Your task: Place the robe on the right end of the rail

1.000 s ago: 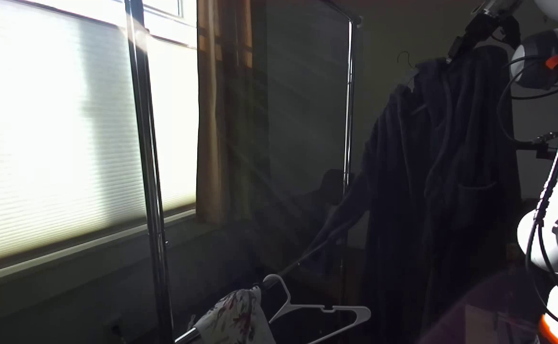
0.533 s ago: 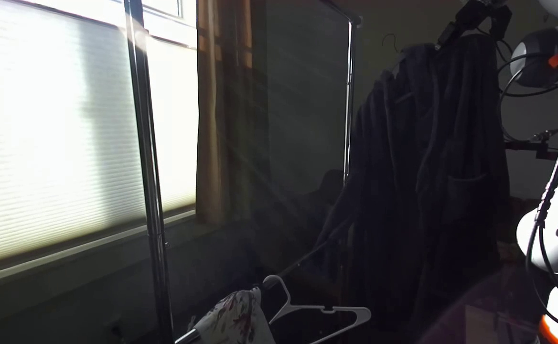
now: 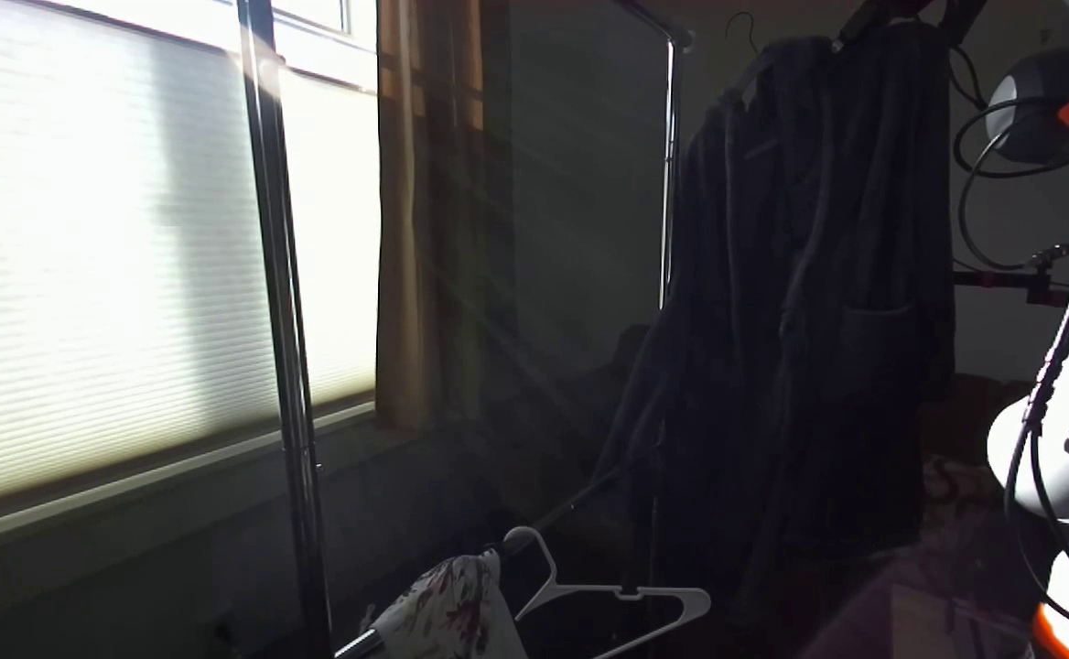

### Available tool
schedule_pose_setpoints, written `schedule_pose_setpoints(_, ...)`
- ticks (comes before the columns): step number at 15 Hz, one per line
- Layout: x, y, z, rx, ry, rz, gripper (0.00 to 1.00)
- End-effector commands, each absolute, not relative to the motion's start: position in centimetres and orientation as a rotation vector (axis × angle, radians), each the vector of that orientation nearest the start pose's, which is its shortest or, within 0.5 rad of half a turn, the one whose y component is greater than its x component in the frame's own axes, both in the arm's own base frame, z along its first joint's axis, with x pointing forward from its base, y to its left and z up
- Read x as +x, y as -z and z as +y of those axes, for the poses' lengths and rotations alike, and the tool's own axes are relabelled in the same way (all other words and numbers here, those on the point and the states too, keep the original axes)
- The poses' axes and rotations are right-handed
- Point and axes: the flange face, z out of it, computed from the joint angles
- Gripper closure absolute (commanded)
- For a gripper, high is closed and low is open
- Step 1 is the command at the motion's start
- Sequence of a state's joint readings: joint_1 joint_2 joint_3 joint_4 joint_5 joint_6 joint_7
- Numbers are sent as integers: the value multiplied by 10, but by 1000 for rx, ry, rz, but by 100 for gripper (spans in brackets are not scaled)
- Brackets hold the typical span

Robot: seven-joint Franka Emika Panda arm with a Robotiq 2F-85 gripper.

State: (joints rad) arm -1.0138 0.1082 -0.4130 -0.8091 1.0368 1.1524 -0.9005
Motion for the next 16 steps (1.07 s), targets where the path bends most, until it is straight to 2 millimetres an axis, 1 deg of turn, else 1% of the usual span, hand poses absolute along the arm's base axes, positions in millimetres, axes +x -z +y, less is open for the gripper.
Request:
schedule_pose_setpoints(1,156,-926,-432,-2737,1389,159,98)
schedule_pose_setpoints(5,109,-934,-457,-2759,1487,414,98)
schedule_pose_setpoints(7,89,-942,-462,-2755,1550,534,98)
schedule_pose_setpoints(9,72,-953,-464,-2751,1627,639,98)
schedule_pose_setpoints(10,68,-959,-463,-2762,1661,671,98)
schedule_pose_setpoints(14,69,-975,-450,-2842,1714,687,98)
schedule_pose_setpoints(16,85,-972,-446,-2892,1657,600,98)
